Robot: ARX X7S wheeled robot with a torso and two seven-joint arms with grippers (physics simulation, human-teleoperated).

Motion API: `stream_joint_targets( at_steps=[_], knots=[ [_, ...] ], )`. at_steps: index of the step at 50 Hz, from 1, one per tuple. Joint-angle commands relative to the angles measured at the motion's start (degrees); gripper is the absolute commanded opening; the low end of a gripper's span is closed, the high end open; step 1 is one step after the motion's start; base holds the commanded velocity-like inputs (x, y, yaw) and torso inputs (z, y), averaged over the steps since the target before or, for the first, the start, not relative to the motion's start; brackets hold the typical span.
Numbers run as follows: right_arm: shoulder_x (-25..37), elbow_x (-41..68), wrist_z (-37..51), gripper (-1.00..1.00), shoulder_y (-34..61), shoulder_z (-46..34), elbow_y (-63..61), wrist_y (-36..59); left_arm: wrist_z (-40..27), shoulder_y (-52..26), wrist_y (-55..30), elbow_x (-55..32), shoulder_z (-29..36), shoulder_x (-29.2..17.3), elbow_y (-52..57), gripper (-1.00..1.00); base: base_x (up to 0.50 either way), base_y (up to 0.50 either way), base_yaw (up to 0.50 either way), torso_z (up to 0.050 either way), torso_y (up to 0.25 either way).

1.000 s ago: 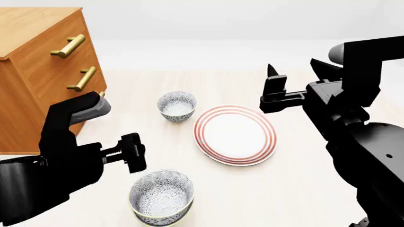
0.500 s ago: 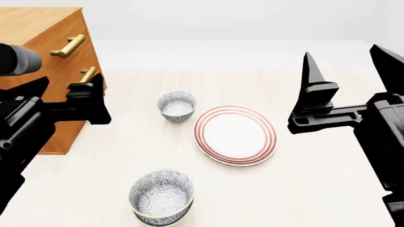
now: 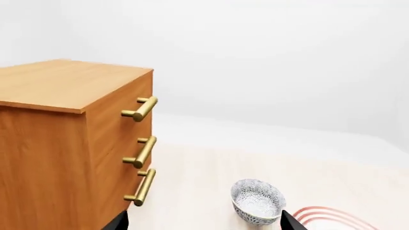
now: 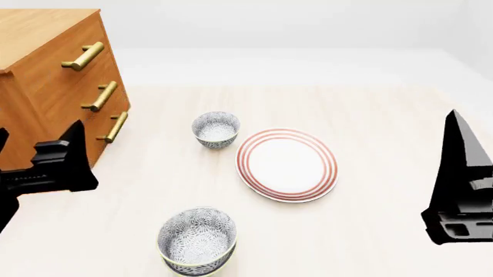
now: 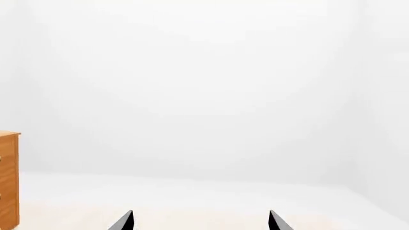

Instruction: Stack the bowl in the middle on the bowl at the back.

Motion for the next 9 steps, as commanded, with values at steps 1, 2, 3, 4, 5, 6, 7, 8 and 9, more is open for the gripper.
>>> stream_joint_targets(
  at_steps=[1,2,3,4,5,6,7,8,9],
  knots=[
    [3.35,12.72,1.97,1.00,-9.45,19.49,-0.80,1.13,-1.47,6.96,0.00,-0.26,-6.85,0.05,1.55,1.00,0.00,0.00,0.00,0.000,0.000],
    [3.91,14.15,1.97,1.00,-10.77,21.98,-0.80,1.24,-1.35,7.71,-0.22,0.32,-7.59,0.43,1.45,1.00,0.00,0.00,0.00,0.000,0.000],
    [4.43,15.52,1.97,1.00,-12.19,24.58,-0.80,1.33,-1.27,8.40,-0.36,0.62,-8.28,0.71,1.25,1.00,0.00,0.00,0.00,0.000,0.000],
    [4.74,16.83,1.97,1.00,-13.68,27.20,-0.80,1.50,-1.03,8.90,-0.46,0.98,-8.99,0.98,1.12,1.00,0.00,0.00,0.00,0.000,0.000],
    [4.91,17.76,1.97,1.00,-14.94,29.30,-0.80,1.74,-0.88,9.28,-0.57,1.36,-9.52,1.20,1.01,1.00,0.00,0.00,0.00,0.000,0.000],
    [4.95,18.39,1.97,1.00,-15.85,30.79,-0.80,1.94,-0.79,9.63,-0.63,1.42,-9.92,1.30,0.93,1.00,0.00,0.00,0.00,0.000,0.000],
    [4.97,18.83,1.97,1.00,-16.44,31.80,-0.80,2.07,-0.71,10.03,-0.67,1.33,-10.40,1.37,1.01,1.00,0.00,0.00,0.00,0.000,0.000],
    [5.00,19.29,1.97,1.00,-17.04,32.82,-0.80,2.18,-0.53,10.49,-0.77,1.33,-11.03,1.47,1.21,1.00,0.00,0.00,0.00,0.000,0.000],
    [4.94,19.86,1.97,1.00,-17.91,34.20,-0.80,2.42,-0.38,10.94,-0.88,1.25,-11.57,1.51,1.26,1.00,0.00,0.00,0.00,0.000,0.000]
  ],
)
